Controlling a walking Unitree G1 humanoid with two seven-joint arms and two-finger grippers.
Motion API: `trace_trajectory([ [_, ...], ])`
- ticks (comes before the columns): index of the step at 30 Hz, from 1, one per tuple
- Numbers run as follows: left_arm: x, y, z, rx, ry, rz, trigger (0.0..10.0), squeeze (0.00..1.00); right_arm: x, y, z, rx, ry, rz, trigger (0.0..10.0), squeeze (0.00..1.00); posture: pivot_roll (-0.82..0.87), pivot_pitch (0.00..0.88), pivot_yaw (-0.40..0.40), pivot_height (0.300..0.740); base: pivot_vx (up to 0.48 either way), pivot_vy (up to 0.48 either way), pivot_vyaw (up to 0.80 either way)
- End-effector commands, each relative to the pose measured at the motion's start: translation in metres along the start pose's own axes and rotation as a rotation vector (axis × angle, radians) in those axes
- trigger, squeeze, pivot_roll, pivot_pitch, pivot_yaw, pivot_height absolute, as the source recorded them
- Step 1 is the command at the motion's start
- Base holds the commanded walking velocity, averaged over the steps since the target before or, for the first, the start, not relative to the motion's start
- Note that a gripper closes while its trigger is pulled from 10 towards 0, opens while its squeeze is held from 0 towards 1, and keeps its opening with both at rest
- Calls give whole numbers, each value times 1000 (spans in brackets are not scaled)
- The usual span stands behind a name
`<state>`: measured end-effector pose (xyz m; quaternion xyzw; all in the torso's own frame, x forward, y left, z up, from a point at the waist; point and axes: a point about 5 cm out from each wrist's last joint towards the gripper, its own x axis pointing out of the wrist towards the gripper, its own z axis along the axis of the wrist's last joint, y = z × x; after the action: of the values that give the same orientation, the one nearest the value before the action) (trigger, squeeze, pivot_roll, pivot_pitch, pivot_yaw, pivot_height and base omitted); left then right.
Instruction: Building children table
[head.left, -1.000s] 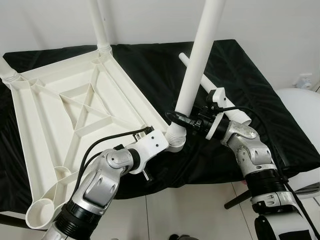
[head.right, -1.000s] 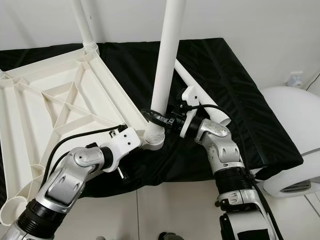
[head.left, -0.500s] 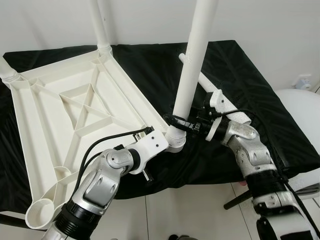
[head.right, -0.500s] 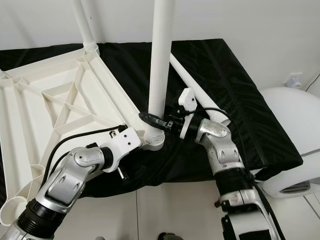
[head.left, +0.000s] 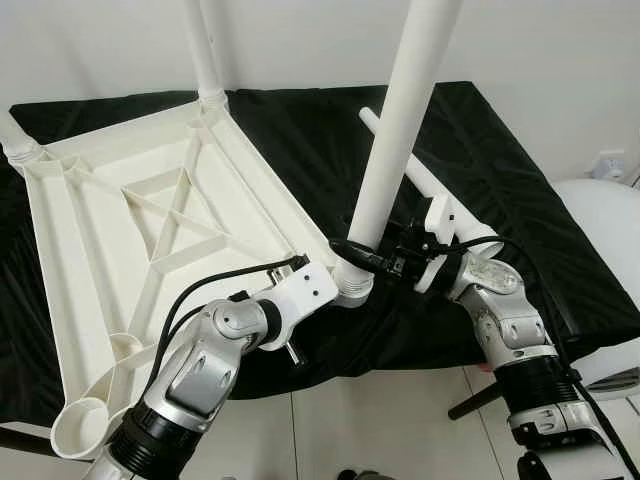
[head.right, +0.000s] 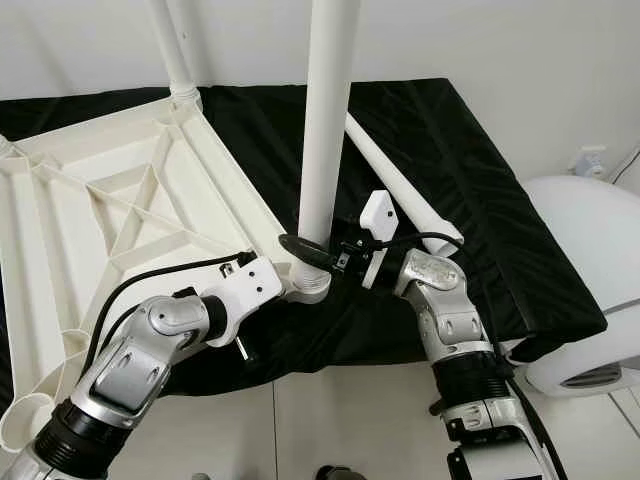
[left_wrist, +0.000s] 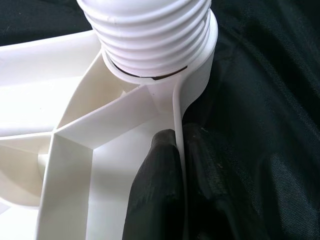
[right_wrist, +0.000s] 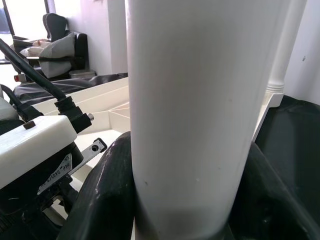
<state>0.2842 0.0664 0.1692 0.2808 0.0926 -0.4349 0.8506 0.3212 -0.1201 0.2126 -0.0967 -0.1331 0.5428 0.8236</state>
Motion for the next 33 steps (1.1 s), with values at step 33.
trace_trajectory([
  [33, 2, -7, -8, -36, 25, 8, 10000, 0, 21, 12, -43, 115, 202, 59, 10000, 0, -51, 183, -11, 740, 0, 0, 0],
])
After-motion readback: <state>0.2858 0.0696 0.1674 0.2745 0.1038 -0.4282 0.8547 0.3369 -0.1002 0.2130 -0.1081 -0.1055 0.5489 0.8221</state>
